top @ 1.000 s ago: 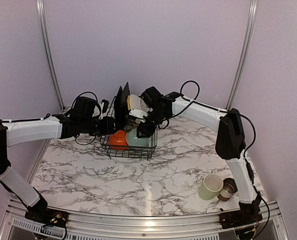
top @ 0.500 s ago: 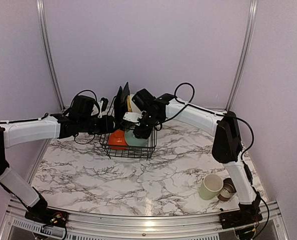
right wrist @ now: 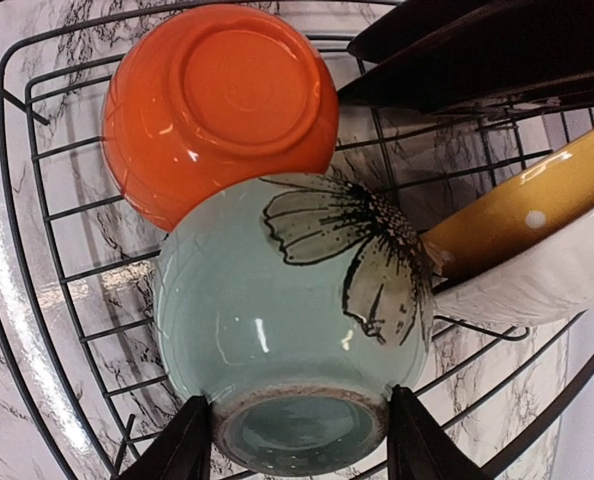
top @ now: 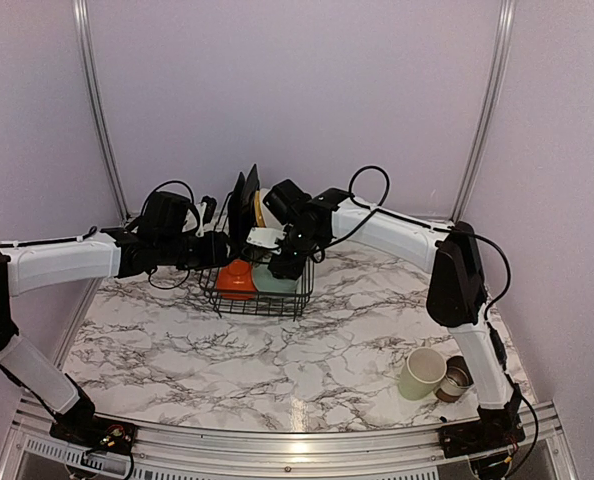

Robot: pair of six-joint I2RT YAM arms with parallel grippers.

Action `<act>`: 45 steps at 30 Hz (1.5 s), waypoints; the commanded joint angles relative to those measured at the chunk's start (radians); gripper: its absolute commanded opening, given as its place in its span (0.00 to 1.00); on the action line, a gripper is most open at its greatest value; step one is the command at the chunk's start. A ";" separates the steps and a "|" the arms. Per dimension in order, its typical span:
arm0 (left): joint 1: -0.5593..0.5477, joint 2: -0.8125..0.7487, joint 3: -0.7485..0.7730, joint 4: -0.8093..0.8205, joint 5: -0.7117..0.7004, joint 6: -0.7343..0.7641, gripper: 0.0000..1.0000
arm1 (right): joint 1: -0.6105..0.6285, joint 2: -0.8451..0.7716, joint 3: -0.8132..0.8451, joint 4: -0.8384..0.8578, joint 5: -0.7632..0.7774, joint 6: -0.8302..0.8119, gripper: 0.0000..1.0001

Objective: Load the mixed dishes into the dish rack
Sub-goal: Turn the bowl upside down over the dish rack.

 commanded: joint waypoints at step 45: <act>-0.001 0.055 0.029 -0.064 -0.015 0.055 0.54 | -0.034 -0.089 -0.103 0.108 -0.003 -0.072 0.74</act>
